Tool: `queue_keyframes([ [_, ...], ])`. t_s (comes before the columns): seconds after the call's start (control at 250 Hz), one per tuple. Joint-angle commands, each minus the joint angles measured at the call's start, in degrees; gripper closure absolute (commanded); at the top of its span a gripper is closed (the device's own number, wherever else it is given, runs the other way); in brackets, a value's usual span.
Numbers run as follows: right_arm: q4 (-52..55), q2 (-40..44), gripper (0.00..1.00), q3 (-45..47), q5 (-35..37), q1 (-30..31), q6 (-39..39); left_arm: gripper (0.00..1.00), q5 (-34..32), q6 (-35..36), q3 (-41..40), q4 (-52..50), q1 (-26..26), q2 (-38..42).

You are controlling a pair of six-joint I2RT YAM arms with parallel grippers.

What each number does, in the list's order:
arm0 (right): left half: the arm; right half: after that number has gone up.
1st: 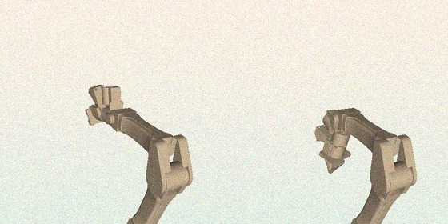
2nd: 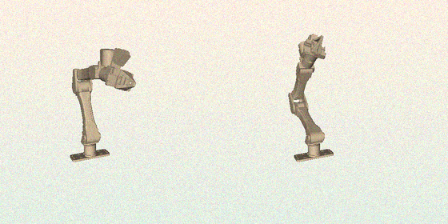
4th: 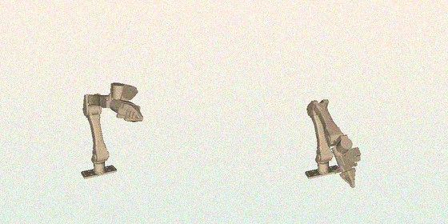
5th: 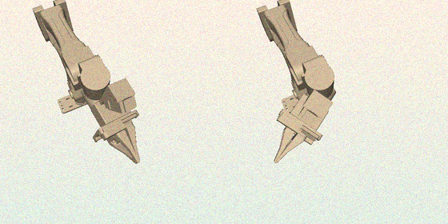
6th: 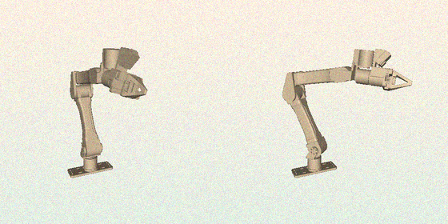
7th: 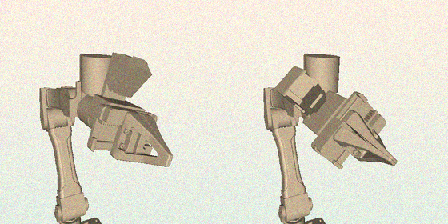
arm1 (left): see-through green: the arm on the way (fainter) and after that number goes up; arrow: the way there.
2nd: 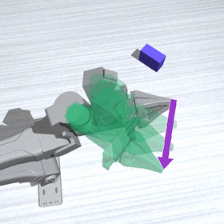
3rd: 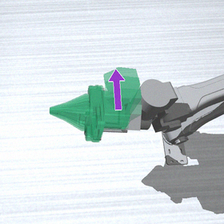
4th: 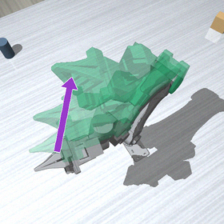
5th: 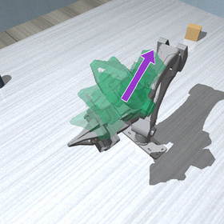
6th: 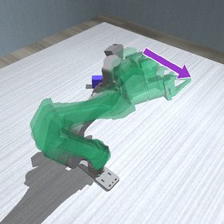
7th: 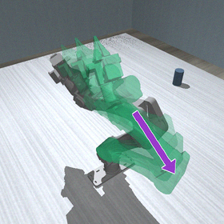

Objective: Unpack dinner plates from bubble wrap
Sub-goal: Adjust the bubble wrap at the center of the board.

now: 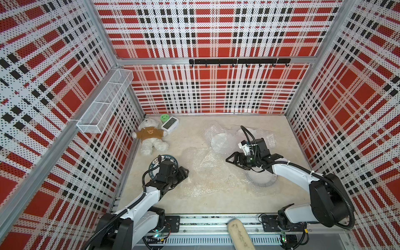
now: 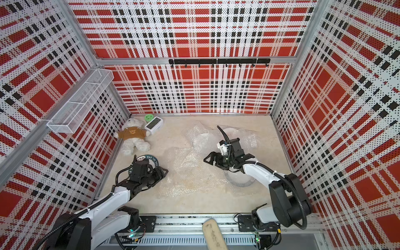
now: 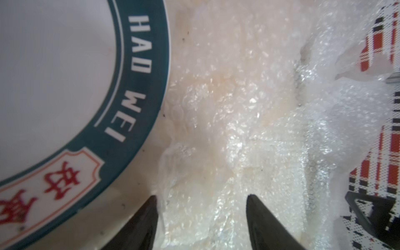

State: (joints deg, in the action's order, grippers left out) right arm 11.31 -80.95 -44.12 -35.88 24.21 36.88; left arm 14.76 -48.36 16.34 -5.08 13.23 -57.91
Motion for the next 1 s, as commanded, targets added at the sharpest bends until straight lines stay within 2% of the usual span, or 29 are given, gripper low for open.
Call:
queue_keyframes([
  [0.0, -1.36, -0.09, 0.00, -0.04, 0.48, 0.32, -0.10, 0.46, 2.33, -1.54, -1.50, 4.43, -0.24, 0.67],
  [0.052, -1.20, 0.03, 0.00, -0.14, 0.47, 0.32, -0.35, 0.54, 2.06, -1.90, -1.59, 4.68, -0.23, 0.69],
  [0.196, -1.03, 0.19, 0.00, -0.16, 0.61, 0.37, -0.35, 0.65, -0.79, -1.14, -0.31, 1.35, -0.30, -1.51],
  [0.272, -0.94, 0.31, 0.00, -0.34, 0.58, 0.37, -0.43, 0.66, -3.59, -0.73, 0.01, -0.75, -0.27, -2.53],
  [0.324, -0.64, 0.49, 0.00, -0.42, 0.76, 0.31, -0.43, 0.62, -5.24, -0.63, 0.24, -2.05, -0.16, -2.47],
  [0.396, -0.34, 0.88, 0.00, -0.50, 0.85, 0.32, -0.50, 0.44, -7.40, -0.09, 0.77, -4.60, 0.25, -1.51],
  [0.488, 0.02, 1.18, 0.00, -0.42, 1.07, 0.33, -0.68, 0.32, -9.66, 0.37, 1.02, -6.93, 0.55, 0.43],
  [0.564, -0.10, 0.92, 0.00, -0.44, 1.02, 0.33, -0.70, 0.27, -10.75, 0.51, 0.50, -7.27, 0.56, 1.48],
  [0.68, -1.56, -0.06, 0.00, -0.44, 0.50, 0.34, -0.26, 0.26, -9.32, 1.29, 0.28, -3.81, 0.50, -1.09],
  [0.808, -3.58, -1.61, 0.00, -1.20, 0.36, 1.39, 0.60, 0.34, -8.04, 1.16, 1.22, -0.74, 1.05, -6.10],
  [0.904, -4.73, -2.87, 0.00, -1.97, 1.02, 2.91, 1.10, 0.55, -10.04, -0.02, 1.28, -1.16, 1.08, -7.30],
  [0.996, -7.60, -4.72, 0.00, -2.17, 1.07, 4.14, 2.42, 0.63, -11.36, -0.28, 1.24, -1.56, 1.21, -6.74],
])
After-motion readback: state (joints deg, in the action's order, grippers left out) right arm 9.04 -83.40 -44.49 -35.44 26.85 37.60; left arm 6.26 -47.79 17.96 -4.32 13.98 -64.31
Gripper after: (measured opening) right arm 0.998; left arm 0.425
